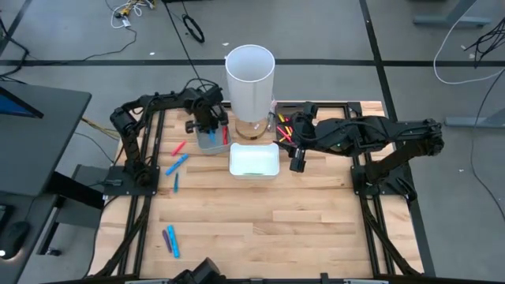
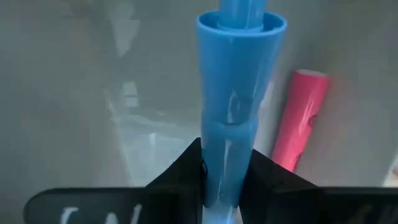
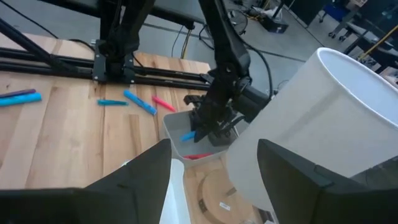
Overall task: Pick & Place Markers
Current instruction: Put the bottom right blue highlighter pen into the gray bin, then put the top blue highlighter pen into the gray bin
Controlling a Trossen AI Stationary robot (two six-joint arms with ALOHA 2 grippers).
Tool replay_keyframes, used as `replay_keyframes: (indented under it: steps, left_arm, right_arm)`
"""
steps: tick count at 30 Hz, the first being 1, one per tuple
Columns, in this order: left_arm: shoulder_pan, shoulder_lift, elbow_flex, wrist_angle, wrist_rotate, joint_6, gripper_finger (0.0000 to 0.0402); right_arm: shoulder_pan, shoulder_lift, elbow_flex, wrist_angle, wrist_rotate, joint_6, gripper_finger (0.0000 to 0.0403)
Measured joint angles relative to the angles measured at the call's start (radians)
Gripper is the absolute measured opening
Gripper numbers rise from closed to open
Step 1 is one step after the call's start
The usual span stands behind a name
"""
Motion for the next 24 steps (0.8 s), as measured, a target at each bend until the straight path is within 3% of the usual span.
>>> replay_keyframes:
  steps: [6,16,21,24]
  left_arm:
    - [0.004,0.000,-0.044,0.062,0.010,-0.020,0.0066]
    - [-0.011,0.000,0.004,0.053,0.040,-0.041,0.0243]
    - [-0.016,-0.049,0.014,0.018,0.066,-0.030,0.0295]
    - [-0.017,-0.123,0.015,-0.020,0.022,0.002,0.0308]
  right_arm:
    - [0.000,0.014,0.000,0.003,0.000,0.013,0.0239]
    - [0.000,0.038,-0.019,-0.010,-0.039,-0.003,0.0239]
    - [0.000,0.032,-0.022,0.007,-0.122,0.065,0.0240]
    - [0.000,0.009,-0.022,-0.006,-0.145,0.086,0.0242]
